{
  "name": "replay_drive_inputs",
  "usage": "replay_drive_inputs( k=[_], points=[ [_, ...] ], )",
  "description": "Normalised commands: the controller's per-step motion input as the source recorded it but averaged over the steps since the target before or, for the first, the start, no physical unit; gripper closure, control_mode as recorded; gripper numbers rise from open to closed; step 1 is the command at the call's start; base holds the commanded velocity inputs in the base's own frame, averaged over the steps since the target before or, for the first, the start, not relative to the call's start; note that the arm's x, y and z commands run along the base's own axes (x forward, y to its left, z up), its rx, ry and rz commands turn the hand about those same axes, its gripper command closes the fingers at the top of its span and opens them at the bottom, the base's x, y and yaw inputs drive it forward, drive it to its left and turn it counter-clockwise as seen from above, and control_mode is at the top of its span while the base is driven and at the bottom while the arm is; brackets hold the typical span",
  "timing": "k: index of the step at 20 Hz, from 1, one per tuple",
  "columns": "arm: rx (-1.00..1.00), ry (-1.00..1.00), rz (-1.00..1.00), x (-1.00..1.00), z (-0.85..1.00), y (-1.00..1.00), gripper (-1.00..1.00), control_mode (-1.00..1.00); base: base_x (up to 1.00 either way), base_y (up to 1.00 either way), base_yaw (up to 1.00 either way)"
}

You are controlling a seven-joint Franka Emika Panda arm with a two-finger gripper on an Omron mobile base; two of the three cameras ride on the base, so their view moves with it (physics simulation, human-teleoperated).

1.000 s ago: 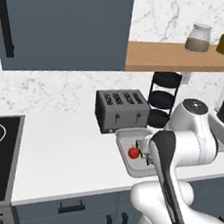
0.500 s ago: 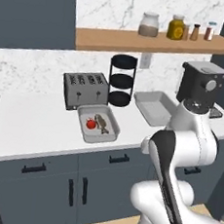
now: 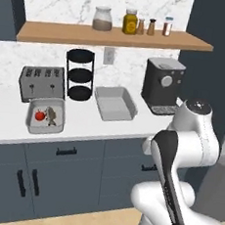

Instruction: Place one tomato and one fish in each tupperware on the nearby counter, to pack two identical lunches.

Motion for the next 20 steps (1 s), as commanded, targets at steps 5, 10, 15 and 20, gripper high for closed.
replay_drive_inputs(
  k=[5,10,15,20],
  points=[
    [0.00,0.00,0.00,0.00,0.00,0.00,-1.00,1.00,-0.23,-1.00,0.20],
    [0.00,0.00,0.00,0.00,0.00,0.00,-1.00,1.00,-0.03,-1.00,-0.09],
    [0.00,0.00,0.00,0.00,0.00,0.00,-1.00,1.00,0.00,-0.94,-0.08],
    [0.00,0.00,0.00,0.00,0.00,0.00,-1.00,1.00,0.14,-0.87,-0.08]
  ],
)
